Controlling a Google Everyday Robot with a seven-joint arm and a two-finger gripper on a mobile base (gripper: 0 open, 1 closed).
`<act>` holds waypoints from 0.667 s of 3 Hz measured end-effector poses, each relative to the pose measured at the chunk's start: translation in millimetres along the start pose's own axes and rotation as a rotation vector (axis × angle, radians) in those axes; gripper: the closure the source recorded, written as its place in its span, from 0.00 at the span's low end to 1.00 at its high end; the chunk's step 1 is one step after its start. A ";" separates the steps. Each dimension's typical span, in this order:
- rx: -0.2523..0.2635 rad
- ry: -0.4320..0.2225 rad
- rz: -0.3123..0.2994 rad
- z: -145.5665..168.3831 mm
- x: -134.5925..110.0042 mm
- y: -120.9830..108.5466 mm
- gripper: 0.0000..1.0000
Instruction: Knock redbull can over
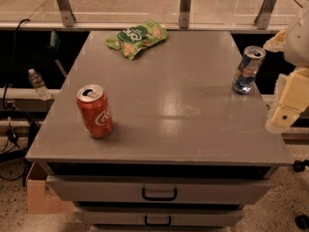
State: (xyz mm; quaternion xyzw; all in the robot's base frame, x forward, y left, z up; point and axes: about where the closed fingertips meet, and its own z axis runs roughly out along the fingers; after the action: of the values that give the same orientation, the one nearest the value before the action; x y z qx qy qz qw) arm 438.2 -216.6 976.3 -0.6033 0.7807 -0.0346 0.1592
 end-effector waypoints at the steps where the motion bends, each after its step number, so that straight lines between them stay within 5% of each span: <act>1: 0.009 -0.004 0.008 -1.8 0.8 -0.6 0.00; 2: 0.025 -0.122 0.099 9.7 28.9 -26.9 0.00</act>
Offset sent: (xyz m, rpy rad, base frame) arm 0.0473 -0.0725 -0.0235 0.3016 -0.0593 -0.1417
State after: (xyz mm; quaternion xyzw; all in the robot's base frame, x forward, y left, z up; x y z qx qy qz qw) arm 459.7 -250.1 967.8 -0.5629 0.7979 0.0006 0.2156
